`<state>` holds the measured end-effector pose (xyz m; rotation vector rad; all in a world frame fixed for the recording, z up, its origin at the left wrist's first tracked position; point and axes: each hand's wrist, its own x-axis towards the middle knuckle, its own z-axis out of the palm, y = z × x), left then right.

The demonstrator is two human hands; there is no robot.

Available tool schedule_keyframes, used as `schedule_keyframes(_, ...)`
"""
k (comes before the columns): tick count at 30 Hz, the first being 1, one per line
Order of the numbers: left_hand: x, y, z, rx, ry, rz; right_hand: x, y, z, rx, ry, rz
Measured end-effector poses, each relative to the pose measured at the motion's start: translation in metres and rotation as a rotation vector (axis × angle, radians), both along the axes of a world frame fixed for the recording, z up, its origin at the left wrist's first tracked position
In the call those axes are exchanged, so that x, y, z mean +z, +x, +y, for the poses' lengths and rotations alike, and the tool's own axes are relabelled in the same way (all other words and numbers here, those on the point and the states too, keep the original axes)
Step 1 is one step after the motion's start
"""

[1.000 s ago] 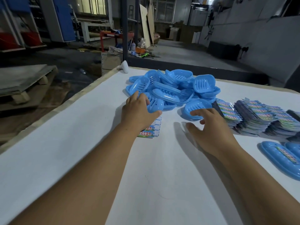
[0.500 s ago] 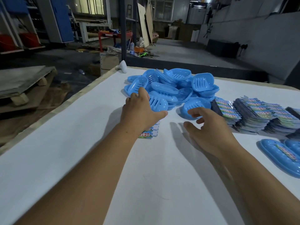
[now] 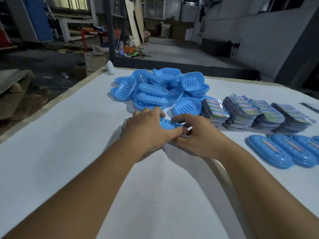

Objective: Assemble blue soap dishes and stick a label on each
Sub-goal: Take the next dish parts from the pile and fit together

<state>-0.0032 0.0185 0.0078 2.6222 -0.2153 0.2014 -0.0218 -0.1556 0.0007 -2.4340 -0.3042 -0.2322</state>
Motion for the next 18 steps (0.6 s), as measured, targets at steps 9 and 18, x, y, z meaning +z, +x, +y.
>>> schedule_keyframes(9, 0.001, 0.004, 0.009, -0.228, -0.079, 0.127, 0.007, 0.001, -0.025, 0.010, 0.179, 0.284)
schedule_keyframes(18, 0.001, 0.003, 0.012, -0.241, -0.044, 0.168, 0.008, 0.001, -0.024, 0.022, 0.113, 0.263)
